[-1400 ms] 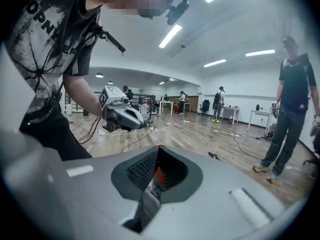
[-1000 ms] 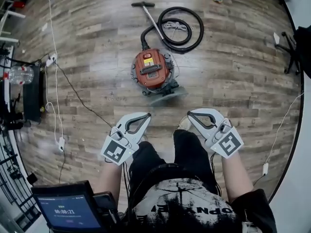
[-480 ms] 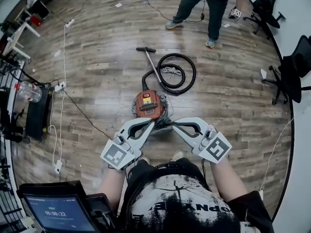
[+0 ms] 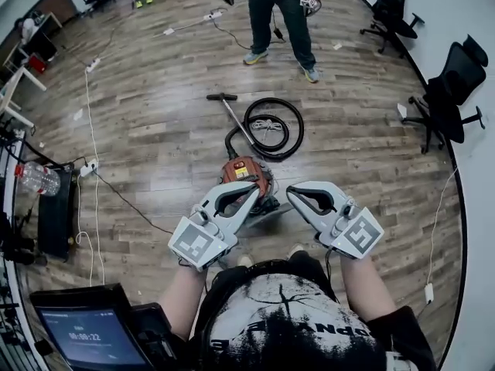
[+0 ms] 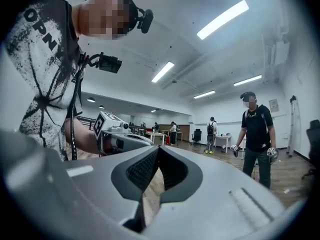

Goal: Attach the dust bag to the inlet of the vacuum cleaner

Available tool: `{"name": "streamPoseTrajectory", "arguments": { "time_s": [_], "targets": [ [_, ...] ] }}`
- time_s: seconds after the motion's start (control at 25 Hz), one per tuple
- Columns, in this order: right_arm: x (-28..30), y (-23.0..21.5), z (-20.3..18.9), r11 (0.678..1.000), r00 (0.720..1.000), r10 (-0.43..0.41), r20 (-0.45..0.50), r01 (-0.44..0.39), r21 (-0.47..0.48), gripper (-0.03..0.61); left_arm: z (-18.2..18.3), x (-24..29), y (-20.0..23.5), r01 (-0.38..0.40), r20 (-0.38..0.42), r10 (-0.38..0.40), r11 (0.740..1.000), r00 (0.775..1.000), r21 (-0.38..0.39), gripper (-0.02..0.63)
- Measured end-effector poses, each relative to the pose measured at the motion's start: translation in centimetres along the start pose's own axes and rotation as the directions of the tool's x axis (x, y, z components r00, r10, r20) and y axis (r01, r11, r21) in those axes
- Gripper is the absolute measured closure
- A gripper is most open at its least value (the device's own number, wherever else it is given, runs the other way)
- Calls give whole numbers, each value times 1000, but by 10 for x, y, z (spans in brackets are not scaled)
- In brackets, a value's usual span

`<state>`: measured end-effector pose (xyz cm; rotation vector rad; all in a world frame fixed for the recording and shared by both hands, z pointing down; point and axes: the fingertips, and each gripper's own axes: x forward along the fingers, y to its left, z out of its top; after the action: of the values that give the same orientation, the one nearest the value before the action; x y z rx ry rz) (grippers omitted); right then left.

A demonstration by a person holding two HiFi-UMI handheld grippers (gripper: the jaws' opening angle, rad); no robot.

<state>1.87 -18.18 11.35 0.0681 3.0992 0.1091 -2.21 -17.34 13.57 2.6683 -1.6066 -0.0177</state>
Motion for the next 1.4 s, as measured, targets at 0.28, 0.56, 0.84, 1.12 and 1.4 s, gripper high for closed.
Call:
{"name": "streamPoseTrajectory", "arguments": {
  "time_s": [0.28, 0.56, 0.84, 1.12, 1.4],
  "targets": [
    [25, 51, -1, 999, 1000, -23, -5, 23, -34, 572, -6, -44, -6, 38, -34, -38, 999, 999, -15, 611],
    [48, 84, -9, 1000, 999, 1, -36, -2, -31, 572, -3, -80, -11, 25, 6, -24, 999, 1000, -42, 611],
    [63, 102, -7, 998, 998, 12, -55, -15, -57, 572, 6, -106, -12, 6, 27, -6, 1000, 1000, 12, 611],
    [65, 101, -8, 998, 999, 8, -51, -12, -66, 572, -1, -111, -10, -7, 9, 7, 1000, 1000, 9, 611],
    [67, 104, -8, 996, 999, 10, -40, -13, -84, 572, 0, -109, -12, 7, 4, -7, 1000, 1000, 28, 611]
  ]
}}
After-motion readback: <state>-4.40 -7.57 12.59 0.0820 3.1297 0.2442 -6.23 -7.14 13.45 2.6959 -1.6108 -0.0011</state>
